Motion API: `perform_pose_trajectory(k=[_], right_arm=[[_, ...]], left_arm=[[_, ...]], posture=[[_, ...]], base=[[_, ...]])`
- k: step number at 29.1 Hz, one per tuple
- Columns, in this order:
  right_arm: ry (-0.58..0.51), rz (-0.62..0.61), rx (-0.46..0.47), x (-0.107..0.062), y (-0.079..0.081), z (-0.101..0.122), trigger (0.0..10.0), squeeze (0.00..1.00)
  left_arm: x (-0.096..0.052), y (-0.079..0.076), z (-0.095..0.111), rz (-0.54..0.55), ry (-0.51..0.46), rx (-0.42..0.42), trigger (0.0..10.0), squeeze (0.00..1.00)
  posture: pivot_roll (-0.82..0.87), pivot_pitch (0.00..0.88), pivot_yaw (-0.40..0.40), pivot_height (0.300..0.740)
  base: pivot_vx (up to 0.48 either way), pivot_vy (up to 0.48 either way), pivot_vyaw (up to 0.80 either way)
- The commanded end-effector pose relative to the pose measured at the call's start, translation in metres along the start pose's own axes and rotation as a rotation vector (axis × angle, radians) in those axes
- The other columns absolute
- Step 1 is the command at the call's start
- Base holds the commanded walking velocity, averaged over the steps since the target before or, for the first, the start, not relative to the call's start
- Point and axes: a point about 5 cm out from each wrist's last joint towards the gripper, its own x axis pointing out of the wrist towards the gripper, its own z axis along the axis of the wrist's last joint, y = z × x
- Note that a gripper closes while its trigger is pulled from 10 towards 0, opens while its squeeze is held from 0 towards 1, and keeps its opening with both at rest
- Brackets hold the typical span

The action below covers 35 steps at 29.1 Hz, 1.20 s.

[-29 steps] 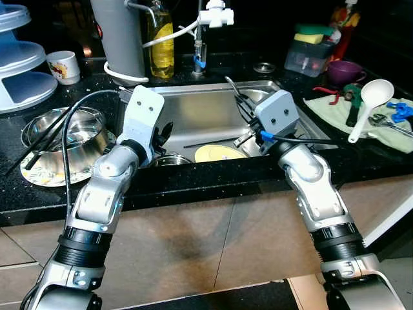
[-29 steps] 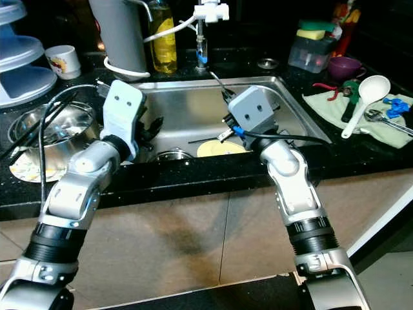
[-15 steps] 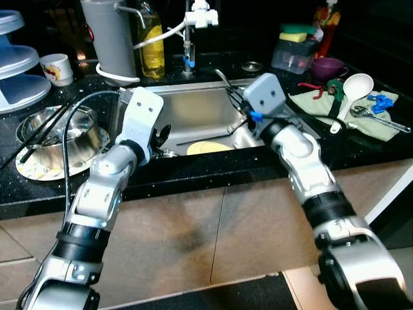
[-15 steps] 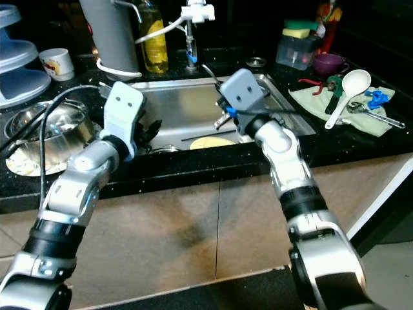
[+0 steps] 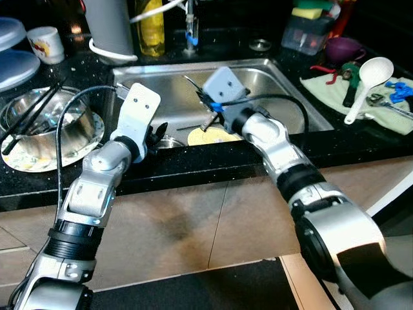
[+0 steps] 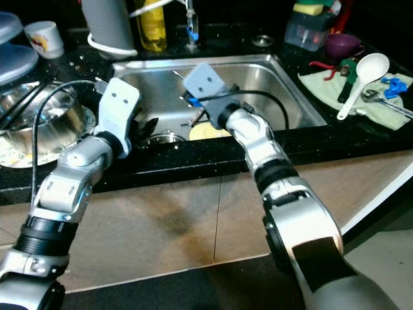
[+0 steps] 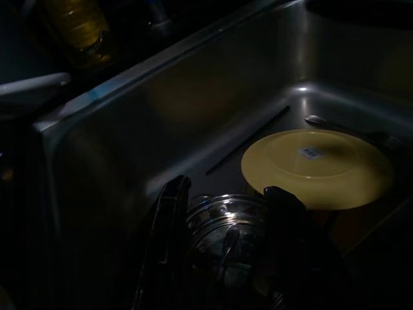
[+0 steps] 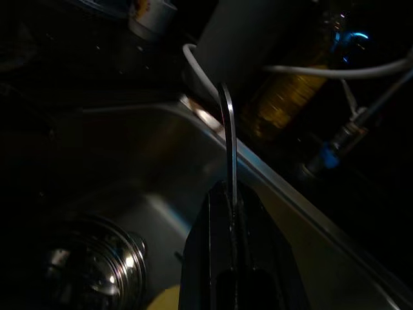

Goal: Kitchen organization

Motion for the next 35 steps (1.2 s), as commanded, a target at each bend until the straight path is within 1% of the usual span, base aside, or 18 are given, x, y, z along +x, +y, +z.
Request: perform_pose_trajectory(k=[1,3,6,7,8,10,12,14,15,17,19,21,24,25,26,27,30,35], right_arm=[[-0.003,-0.004,-0.033,0.004,-0.002,0.006,10.0,0.00],[-0.006,-0.021,-0.051,0.006,-0.005,0.010,10.0,0.00],[-0.035,-0.119,-0.075,0.008,-0.019,0.022,10.0,0.00],[-0.042,-0.147,-0.071,0.008,-0.023,0.024,10.0,0.00],[-0.042,-0.147,-0.071,0.008,-0.023,0.024,10.0,0.00],[-0.044,-0.210,-0.043,0.007,-0.029,0.025,10.0,0.00],[-0.044,-0.210,-0.043,0.007,-0.029,0.025,10.0,0.00],[-0.041,-0.285,0.028,0.004,-0.034,0.021,10.0,0.00],[-0.040,-0.308,0.067,0.003,-0.035,0.017,10.0,0.00],[-0.038,-0.317,0.120,0.001,-0.035,0.013,10.0,0.00],[-0.038,-0.317,0.120,0.001,-0.035,0.013,10.0,0.00],[-0.037,-0.322,0.141,0.000,-0.035,0.011,10.0,0.00],[-0.037,-0.327,0.150,0.000,-0.036,0.011,10.0,0.00],[-0.037,-0.334,0.174,-0.001,-0.037,0.011,10.0,0.00],[-0.040,-0.344,0.204,-0.001,-0.038,0.011,10.0,0.00],[-0.040,-0.344,0.204,-0.001,-0.038,0.011,10.0,0.00],[-0.050,-0.366,0.251,0.000,-0.039,0.013,10.0,0.00],[-0.061,-0.370,0.284,0.002,-0.039,0.014,10.0,0.00]], left_arm=[[-0.005,0.002,-0.004,-0.004,0.019,0.012,10.0,0.00],[-0.006,0.003,-0.003,-0.005,0.018,0.014,10.0,0.00],[-0.007,0.003,-0.001,-0.005,0.015,0.015,10.0,0.00],[-0.007,0.003,-0.001,-0.006,0.015,0.014,10.0,0.00],[-0.007,0.003,-0.001,-0.006,0.015,0.014,10.0,0.00],[-0.008,0.002,0.000,-0.006,0.014,0.014,10.0,0.00],[-0.008,0.002,0.000,-0.006,0.014,0.014,10.0,0.00],[-0.007,0.001,0.002,-0.006,0.005,0.007,10.0,0.00],[-0.006,0.000,0.005,-0.004,-0.015,-0.004,10.0,0.00],[-0.004,0.000,0.012,-0.001,-0.056,-0.022,10.0,0.00],[-0.004,0.000,0.012,-0.001,-0.056,-0.022,10.0,0.00],[-0.003,0.001,0.017,0.000,-0.082,-0.043,10.0,0.00],[-0.003,0.001,0.019,-0.004,-0.089,-0.057,10.0,0.00],[-0.003,-0.001,0.020,-0.021,-0.091,-0.071,10.0,0.00],[-0.004,-0.005,0.019,-0.063,-0.074,-0.088,10.0,0.00],[-0.004,-0.005,0.019,-0.063,-0.074,-0.088,10.0,0.00],[-0.006,-0.014,0.016,-0.163,-0.037,-0.110,10.0,0.00],[-0.007,-0.017,0.012,-0.203,0.002,-0.094,10.0,0.00]], posture=[[0.09,0.275,-0.034,0.740],[0.10,0.276,-0.034,0.740],[0.10,0.275,-0.034,0.740],[0.10,0.275,-0.033,0.740],[0.10,0.275,-0.033,0.740],[0.10,0.276,-0.032,0.740],[0.10,0.276,-0.032,0.740],[0.10,0.275,-0.029,0.740],[0.10,0.275,-0.026,0.740],[0.10,0.275,-0.026,0.740],[0.10,0.275,-0.026,0.740],[0.10,0.274,-0.021,0.740],[0.10,0.275,-0.021,0.740],[0.10,0.276,-0.020,0.740],[0.10,0.276,-0.020,0.740],[0.10,0.276,-0.020,0.740],[0.11,0.276,-0.023,0.740],[0.11,0.275,-0.028,0.740]], base=[[0.000,0.000,0.00],[0.000,0.000,0.00],[0.000,0.000,0.00],[0.000,0.000,0.00],[0.000,0.000,0.00],[0.000,0.000,0.00],[0.000,0.000,0.00],[0.000,0.000,0.00],[0.000,0.000,0.00],[0.000,0.000,0.00],[0.000,0.000,0.00],[0.000,0.000,0.00],[0.000,0.000,0.00],[0.000,0.000,0.00],[0.000,0.000,0.00],[0.000,0.000,0.00],[0.000,0.000,0.00],[0.000,0.000,0.00]])
